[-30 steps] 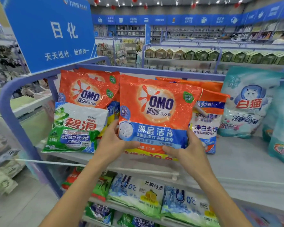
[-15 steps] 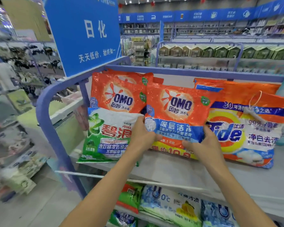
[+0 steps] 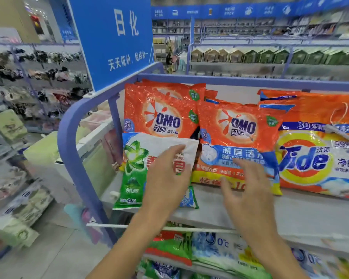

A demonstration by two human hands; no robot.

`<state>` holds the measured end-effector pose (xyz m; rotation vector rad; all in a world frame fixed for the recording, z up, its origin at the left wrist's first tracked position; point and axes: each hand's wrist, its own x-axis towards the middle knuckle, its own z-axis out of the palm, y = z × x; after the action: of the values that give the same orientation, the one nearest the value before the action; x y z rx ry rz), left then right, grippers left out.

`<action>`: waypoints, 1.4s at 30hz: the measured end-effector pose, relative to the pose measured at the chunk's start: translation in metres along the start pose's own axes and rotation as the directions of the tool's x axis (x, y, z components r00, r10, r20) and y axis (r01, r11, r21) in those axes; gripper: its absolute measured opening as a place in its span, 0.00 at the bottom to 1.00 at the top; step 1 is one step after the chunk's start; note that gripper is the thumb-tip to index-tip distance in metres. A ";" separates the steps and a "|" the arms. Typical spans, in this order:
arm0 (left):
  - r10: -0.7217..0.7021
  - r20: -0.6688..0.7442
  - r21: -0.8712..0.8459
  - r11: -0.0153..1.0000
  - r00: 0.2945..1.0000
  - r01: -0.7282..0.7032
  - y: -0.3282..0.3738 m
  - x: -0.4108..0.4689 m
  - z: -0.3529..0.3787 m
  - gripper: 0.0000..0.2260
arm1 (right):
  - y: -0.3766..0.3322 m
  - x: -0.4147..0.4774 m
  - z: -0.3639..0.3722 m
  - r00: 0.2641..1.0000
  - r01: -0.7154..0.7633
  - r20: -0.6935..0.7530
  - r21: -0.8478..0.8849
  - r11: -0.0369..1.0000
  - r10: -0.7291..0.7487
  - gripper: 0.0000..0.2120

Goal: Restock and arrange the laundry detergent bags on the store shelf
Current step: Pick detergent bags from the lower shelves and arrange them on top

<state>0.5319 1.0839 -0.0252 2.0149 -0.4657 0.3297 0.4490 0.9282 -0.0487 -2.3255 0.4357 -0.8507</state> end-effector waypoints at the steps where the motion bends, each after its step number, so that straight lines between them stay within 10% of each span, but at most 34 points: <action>1: 0.043 -0.082 0.052 0.998 0.996 -0.039 -0.011 -0.003 -0.011 0.18 | -0.011 -0.006 0.006 0.987 -0.098 0.136 0.105 0.990 0.083 0.21; 4: 0.089 -0.226 0.241 0.970 0.970 -0.033 -0.041 -0.010 -0.035 0.22 | -0.030 -0.015 0.029 0.880 -0.259 0.435 0.102 0.961 0.191 0.16; 9: -0.190 -0.188 0.127 0.968 0.964 0.215 -0.058 -0.016 -0.048 0.32 | -0.051 -0.009 0.055 0.843 -0.357 0.505 0.265 0.896 0.187 0.19; 22: -0.305 -0.121 -0.249 0.931 0.945 0.268 -0.034 -0.004 -0.070 0.23 | -0.064 0.006 0.027 0.918 -0.358 0.382 0.674 0.646 0.110 0.11; 28: -0.285 0.260 -0.383 0.847 0.923 0.370 0.044 -0.032 -0.043 0.43 | -0.026 -0.029 -0.077 0.936 -0.352 0.273 0.774 0.527 0.224 0.12; 31: -0.211 0.352 -0.364 0.866 0.912 0.342 0.094 -0.066 0.004 0.29 | 0.013 -0.053 -0.134 0.894 -0.446 0.320 0.706 0.550 0.314 0.20; 37: -0.057 0.552 -0.430 0.835 0.832 0.343 0.200 -0.139 0.105 0.41 | 0.095 -0.117 -0.283 0.874 -0.486 0.335 0.593 0.642 0.351 0.28; 42: 0.059 0.714 -0.450 0.802 0.698 0.392 0.285 -0.213 0.183 0.24 | 0.159 -0.186 -0.386 0.840 -0.488 0.126 0.600 0.633 0.528 0.37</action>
<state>0.2189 0.8400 0.0238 1.4821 -0.7277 -0.6894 0.0396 0.7302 -0.0055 -1.4522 0.6869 -0.6461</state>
